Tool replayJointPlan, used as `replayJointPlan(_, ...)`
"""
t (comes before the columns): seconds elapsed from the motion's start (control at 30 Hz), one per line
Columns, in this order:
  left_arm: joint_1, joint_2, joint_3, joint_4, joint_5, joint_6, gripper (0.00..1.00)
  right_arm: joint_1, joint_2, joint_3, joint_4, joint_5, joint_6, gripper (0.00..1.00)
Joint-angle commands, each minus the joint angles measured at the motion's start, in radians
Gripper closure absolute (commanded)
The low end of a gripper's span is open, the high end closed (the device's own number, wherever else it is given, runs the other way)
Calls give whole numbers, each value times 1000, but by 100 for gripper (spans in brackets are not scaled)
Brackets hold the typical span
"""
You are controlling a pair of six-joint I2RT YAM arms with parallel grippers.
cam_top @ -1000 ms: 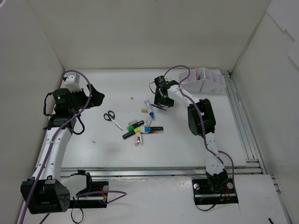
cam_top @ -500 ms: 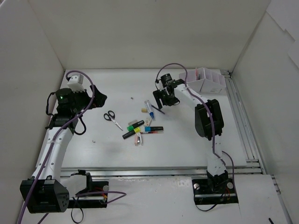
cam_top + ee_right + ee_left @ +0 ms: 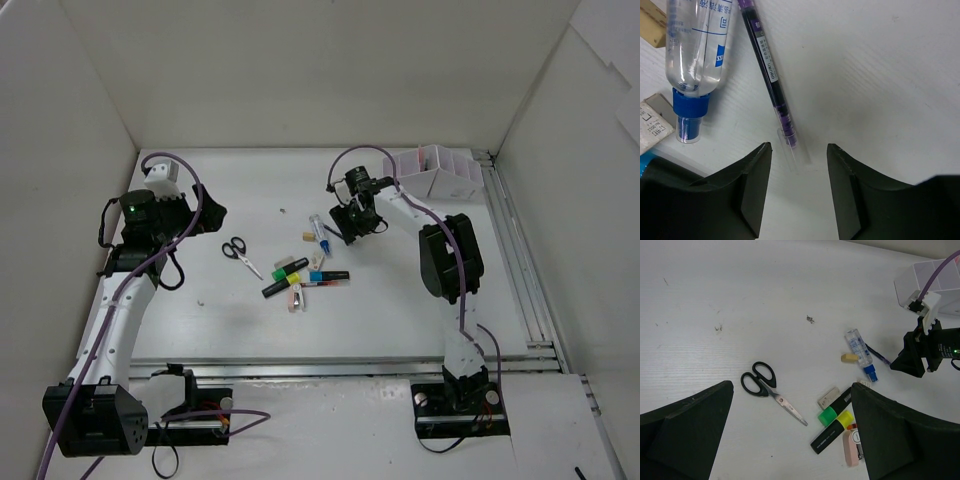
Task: Sort the stationery into containers
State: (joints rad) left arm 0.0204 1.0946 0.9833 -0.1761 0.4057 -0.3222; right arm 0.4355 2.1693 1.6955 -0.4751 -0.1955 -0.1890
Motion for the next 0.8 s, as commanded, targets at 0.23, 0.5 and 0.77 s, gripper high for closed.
replayJointPlan(0.23,-4,-29,18,33,-33,20,0,52,27,3,-65,116,-55,61)
replayJointPlan(0.5,-4,-36,12,33,-39,20,1,60,44,10,-76,128,-66,89)
replayJointPlan(0.77,-4,-50,11,27,-44,28,1,68,-136,30,-76,328,-171,100)
